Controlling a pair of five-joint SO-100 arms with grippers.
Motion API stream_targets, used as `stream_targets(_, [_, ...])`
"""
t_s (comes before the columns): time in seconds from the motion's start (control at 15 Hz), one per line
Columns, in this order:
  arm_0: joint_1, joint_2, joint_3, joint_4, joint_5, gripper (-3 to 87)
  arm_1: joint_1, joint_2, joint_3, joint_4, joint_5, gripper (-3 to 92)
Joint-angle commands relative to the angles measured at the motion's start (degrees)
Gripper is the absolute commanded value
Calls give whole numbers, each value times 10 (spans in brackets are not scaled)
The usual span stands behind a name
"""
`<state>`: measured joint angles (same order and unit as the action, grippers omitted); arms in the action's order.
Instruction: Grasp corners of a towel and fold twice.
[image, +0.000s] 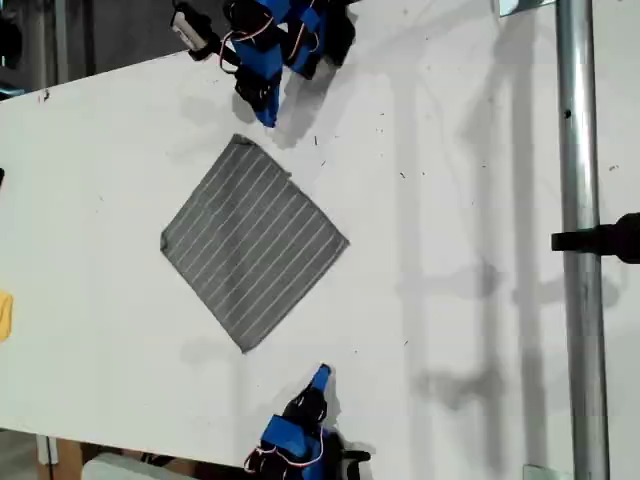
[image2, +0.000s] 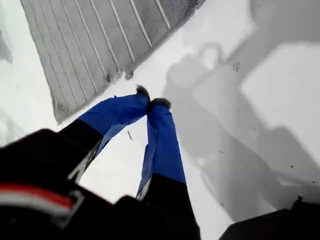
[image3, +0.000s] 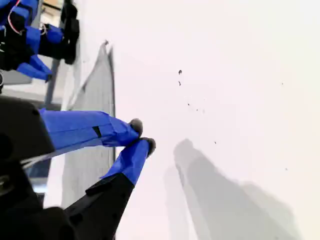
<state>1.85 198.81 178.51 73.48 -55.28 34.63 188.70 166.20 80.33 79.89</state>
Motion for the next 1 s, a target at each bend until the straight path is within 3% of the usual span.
stream_targets(0.0, [-55, 4, 2, 6, -470, -29, -33, -1, -16, 1, 4, -3])
stream_targets(0.6, [-60, 4, -15, 2, -515, -30, -99, -2, -46, 7, 11, -3])
stream_targets(0.73, [-67, -62, -65, -44, -504, -30, -104, -55, -109, -4, -5, -3])
stream_targets(0.93, [-88, -395, -265, -156, -445, -30, -73, -244, -266, -44, -77, -3])
